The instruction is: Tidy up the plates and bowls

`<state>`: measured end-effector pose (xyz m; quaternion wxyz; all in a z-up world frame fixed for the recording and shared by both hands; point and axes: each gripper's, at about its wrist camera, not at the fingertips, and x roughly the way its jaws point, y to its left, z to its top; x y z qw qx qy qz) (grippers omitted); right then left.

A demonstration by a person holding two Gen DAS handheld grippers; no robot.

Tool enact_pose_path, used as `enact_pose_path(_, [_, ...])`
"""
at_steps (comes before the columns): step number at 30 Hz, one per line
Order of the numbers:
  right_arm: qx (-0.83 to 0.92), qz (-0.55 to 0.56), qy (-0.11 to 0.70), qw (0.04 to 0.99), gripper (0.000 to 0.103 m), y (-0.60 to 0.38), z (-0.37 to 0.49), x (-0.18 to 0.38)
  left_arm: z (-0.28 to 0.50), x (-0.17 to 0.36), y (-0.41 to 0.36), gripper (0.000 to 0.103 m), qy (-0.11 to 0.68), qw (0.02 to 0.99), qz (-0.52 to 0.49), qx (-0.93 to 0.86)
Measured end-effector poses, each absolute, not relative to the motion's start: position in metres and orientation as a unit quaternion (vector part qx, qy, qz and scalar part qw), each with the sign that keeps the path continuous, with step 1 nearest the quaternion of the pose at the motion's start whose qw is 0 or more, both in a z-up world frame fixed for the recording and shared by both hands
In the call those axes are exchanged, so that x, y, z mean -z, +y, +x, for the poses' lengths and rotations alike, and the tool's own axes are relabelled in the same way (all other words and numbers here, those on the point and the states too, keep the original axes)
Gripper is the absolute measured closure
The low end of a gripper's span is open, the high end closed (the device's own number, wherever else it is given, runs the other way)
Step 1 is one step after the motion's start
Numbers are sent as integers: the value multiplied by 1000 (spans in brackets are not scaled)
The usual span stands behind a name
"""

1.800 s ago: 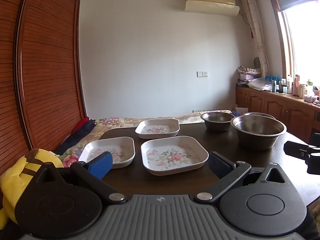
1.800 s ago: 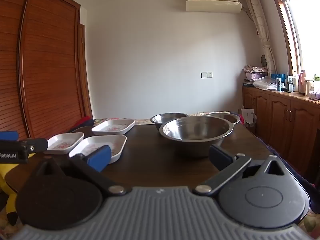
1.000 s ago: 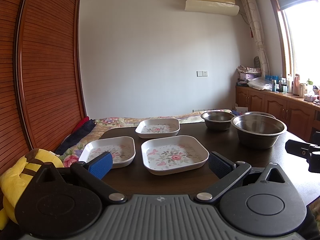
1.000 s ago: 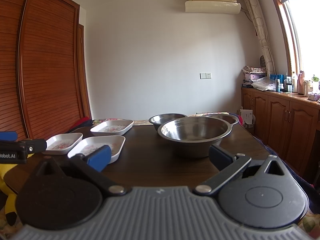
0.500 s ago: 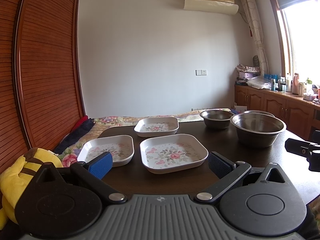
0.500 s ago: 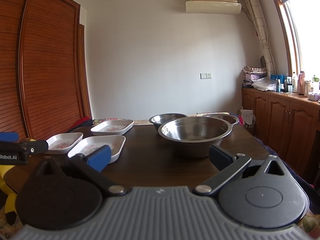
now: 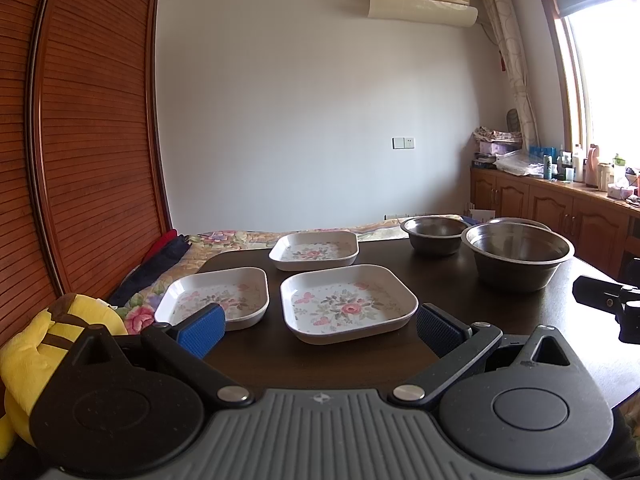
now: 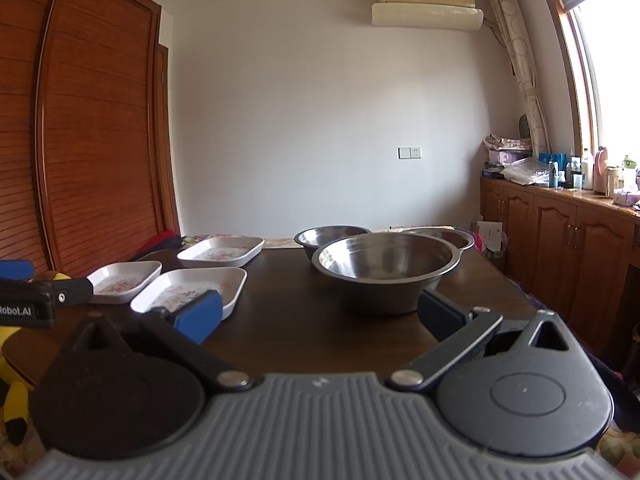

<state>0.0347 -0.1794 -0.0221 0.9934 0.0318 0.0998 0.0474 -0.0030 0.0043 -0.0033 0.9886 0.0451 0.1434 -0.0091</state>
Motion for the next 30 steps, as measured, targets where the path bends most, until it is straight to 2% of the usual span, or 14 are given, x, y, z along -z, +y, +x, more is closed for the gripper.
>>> enact_pose_path(30, [-49, 32, 105, 993, 0, -178, 36, 28, 4, 12, 1, 0, 152, 987, 48, 8])
